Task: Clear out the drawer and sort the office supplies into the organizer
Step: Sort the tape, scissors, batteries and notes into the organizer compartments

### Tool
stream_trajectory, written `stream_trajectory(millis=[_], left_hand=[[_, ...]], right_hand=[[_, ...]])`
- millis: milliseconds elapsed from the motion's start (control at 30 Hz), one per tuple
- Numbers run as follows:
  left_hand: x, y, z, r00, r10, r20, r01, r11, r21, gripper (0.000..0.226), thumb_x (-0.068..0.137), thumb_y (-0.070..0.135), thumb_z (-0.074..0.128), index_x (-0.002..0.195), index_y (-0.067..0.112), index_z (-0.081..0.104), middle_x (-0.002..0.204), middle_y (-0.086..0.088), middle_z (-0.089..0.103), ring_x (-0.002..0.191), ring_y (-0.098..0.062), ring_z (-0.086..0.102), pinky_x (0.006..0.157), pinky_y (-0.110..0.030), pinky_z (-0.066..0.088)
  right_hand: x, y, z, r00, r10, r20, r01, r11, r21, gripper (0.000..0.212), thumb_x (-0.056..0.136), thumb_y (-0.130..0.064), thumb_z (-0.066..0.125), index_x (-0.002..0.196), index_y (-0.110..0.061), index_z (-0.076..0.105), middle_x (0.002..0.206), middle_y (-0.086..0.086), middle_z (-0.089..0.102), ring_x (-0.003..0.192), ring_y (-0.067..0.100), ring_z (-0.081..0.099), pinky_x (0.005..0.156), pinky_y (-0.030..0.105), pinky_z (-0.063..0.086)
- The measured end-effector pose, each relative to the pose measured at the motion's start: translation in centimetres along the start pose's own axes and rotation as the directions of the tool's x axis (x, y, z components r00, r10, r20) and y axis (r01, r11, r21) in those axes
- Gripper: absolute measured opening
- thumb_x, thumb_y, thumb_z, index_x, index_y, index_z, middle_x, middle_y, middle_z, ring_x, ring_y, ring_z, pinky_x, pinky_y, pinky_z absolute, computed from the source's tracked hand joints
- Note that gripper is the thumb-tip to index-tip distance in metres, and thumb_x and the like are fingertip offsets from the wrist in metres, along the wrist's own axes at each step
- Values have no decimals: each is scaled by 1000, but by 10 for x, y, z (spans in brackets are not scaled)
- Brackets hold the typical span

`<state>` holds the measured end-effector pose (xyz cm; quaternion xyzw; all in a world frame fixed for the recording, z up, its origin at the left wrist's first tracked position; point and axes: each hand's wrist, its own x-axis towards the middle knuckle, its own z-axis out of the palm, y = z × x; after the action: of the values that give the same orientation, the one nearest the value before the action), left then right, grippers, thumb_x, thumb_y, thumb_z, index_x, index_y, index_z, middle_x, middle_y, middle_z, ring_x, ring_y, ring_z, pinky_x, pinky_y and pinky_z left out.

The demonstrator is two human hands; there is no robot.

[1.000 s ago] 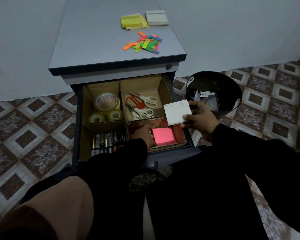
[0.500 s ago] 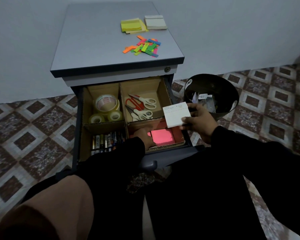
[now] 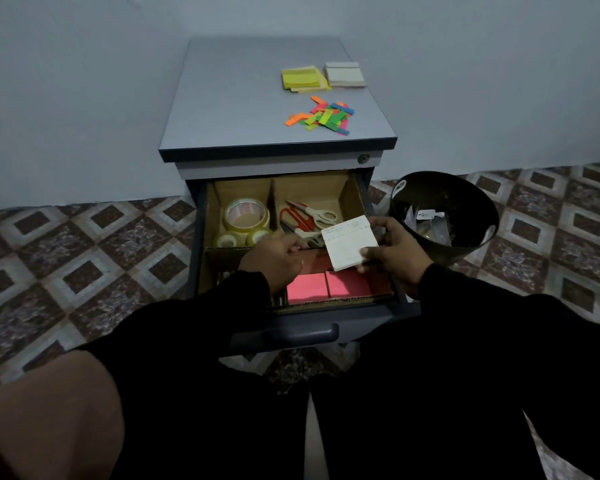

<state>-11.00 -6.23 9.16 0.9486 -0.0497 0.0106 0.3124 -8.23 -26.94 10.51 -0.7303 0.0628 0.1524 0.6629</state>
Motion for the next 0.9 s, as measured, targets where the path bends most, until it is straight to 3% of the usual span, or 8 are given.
stream_trajectory(millis=[133, 233, 400, 500, 600, 667, 800, 900], left_hand=[[-9, -23, -6, 998, -2, 64, -17, 954, 299, 75, 77, 48, 56, 144, 22, 34, 142, -9, 39, 130, -29, 35, 102, -41, 32], [-14, -33, -1, 984, -99, 145, 27, 901, 432, 79, 82, 55, 57, 148, 31, 20, 155, -2, 16, 143, -25, 11, 113, -48, 15], [-21, -42, 3, 968, -162, 192, 77, 919, 387, 75, 86, 58, 50, 148, 37, 12, 158, 2, 3, 145, -22, -3, 114, -50, 3], [-23, -41, 5, 969, -167, 183, 90, 926, 365, 73, 88, 56, 48, 148, 37, 12, 158, 3, 1, 145, -20, -5, 114, -50, 2], [-24, -42, 6, 969, -159, 190, 82, 930, 357, 72, 89, 55, 47, 149, 35, 11, 158, 3, -1, 145, -21, -6, 114, -50, 3], [-25, -43, 7, 974, -135, 183, 61, 930, 362, 72, 89, 55, 47, 149, 34, 11, 158, 2, 1, 145, -22, -5, 114, -50, 6], [-26, -46, 9, 982, -105, 156, 44, 936, 350, 72, 88, 54, 49, 148, 33, 14, 158, 1, 3, 144, -23, -3, 113, -48, 9], [-25, -47, 9, 980, -111, 165, 48, 936, 349, 75, 85, 62, 41, 148, 34, 14, 158, 1, 4, 144, -23, -3, 113, -48, 9]], right_hand=[[-5, 9, 15, 999, -1, 41, 4, 997, -82, 53, 84, 18, 51, 130, -5, 39, 118, 20, 48, 78, 25, 60, 47, 25, 56], [-9, 18, 26, 998, 14, 69, -4, 989, -149, 51, 84, 17, 52, 127, -7, 41, 104, 9, 50, 69, 19, 58, 46, 24, 54], [-5, 28, 40, 996, 87, 34, -73, 955, -286, 42, 82, 12, 59, 118, -5, 46, 103, 12, 56, 77, 27, 61, 53, 31, 54], [2, 27, 48, 989, 137, 47, -113, 931, -347, 38, 83, 11, 58, 118, 2, 48, 103, 11, 56, 96, 27, 59, 72, 33, 52], [9, 28, 52, 983, 170, 72, -129, 910, -394, 13, 89, 4, 53, 100, -1, 57, 103, 16, 60, 98, 27, 58, 89, 39, 49], [13, 30, 54, 978, 198, 69, -160, 916, -367, 12, 91, 3, 50, 86, -6, 56, 93, 19, 59, 86, 28, 57, 84, 41, 50], [15, 31, 55, 971, 229, 67, -200, 934, -298, 27, 86, 12, 52, 77, -13, 45, 73, 9, 52, 58, 19, 49, 49, 26, 46], [16, 32, 52, 974, 215, 72, -179, 926, -334, 37, 79, 17, 58, 79, -16, 41, 70, 6, 49, 56, 19, 48, 46, 28, 45]])
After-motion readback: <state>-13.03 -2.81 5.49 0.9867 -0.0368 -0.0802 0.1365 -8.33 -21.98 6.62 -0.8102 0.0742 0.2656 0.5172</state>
